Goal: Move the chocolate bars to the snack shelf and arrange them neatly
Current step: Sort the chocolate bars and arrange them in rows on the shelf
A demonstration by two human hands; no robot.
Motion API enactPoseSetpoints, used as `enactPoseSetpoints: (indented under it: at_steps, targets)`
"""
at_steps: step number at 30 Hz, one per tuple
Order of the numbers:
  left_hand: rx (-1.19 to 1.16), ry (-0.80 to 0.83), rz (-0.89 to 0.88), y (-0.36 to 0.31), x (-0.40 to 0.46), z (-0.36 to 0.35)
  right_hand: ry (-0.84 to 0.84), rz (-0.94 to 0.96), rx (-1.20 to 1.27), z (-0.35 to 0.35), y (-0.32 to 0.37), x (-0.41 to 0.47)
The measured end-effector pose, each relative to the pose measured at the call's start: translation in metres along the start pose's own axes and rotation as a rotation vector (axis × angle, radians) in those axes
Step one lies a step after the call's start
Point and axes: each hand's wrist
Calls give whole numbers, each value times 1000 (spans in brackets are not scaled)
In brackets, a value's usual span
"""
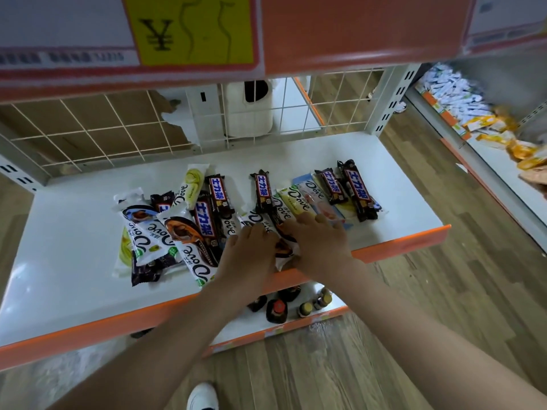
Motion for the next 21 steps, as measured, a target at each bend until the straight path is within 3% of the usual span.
enactPoseSetpoints:
  at_steps: [9, 12, 18, 21]
  targets:
    - [243, 123, -101, 36, 29, 10, 183, 43, 181, 13, -1, 15]
    - [285, 87, -99, 43, 33, 12, 246, 25, 330, 16, -3, 22]
    - [251, 53, -96, 52, 40, 11, -93, -82, 139, 2, 14, 34]
    - [212, 63, -112, 55, 43, 11, -123, -137, 116, -2, 19, 40]
Point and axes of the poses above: each hand's wrist, its own x-axis towards the middle knuckle, its own z-axis out of the back of the hand, y = z × x, and after that the axes turned 5 degrees about z, right-handed
